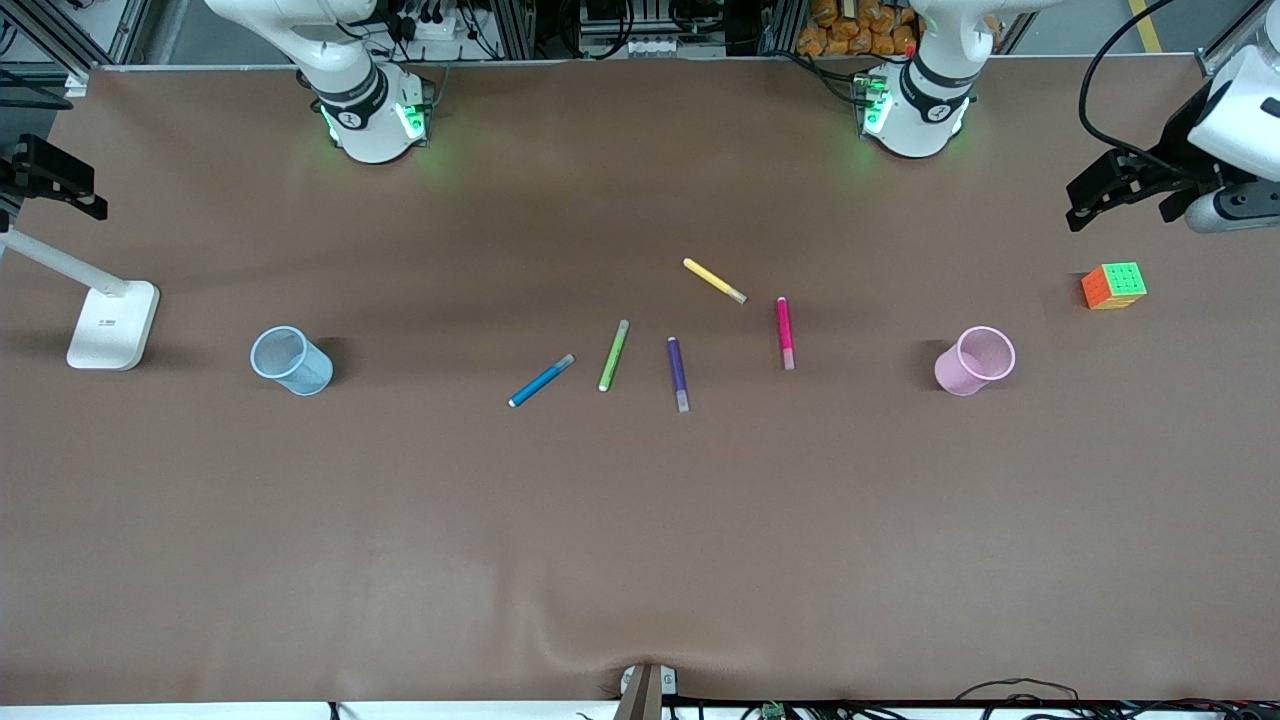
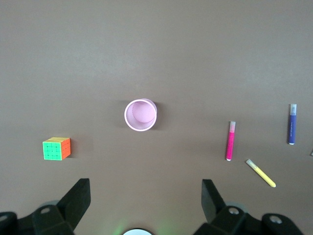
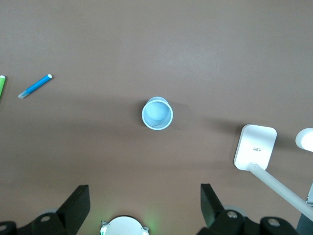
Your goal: Place pink and blue markers in matching cups
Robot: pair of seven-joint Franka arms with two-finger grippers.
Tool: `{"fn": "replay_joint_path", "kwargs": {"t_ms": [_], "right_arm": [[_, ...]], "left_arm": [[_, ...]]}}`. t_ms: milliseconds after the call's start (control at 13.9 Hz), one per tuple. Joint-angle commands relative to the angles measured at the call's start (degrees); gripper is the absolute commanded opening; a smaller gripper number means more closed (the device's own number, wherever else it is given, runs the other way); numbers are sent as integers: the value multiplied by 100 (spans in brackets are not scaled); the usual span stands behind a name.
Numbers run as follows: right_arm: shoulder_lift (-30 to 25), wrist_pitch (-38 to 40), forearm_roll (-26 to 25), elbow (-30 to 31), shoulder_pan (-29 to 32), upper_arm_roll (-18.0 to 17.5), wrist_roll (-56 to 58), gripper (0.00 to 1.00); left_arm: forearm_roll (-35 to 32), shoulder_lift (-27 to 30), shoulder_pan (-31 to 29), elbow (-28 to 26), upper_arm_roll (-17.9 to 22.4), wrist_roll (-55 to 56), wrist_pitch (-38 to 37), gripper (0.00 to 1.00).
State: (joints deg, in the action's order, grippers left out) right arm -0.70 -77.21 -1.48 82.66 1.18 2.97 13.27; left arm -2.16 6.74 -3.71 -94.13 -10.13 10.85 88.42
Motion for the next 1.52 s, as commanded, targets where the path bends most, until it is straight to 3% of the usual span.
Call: {"fn": "replay_joint_path", "kwargs": {"t_ms": [0,794,1010,1443], "right_arm": [[78,110,-28,-171,49,-16,9,100],[78,118,25,-171,23,-16,-105,100],[78,119,34,-171,31,-25,-308,100],[96,118,148,-171,49,-16,-290,100]], "left_arm": [[93,-76,-69,184,-24,-39,-105,100],[5,-76,-112,184,-6,67,-448,100],[-3,-119,-140,552,-85,75,-448,100],[-12,-146,-139,580,-147,234,-439,100]]}}
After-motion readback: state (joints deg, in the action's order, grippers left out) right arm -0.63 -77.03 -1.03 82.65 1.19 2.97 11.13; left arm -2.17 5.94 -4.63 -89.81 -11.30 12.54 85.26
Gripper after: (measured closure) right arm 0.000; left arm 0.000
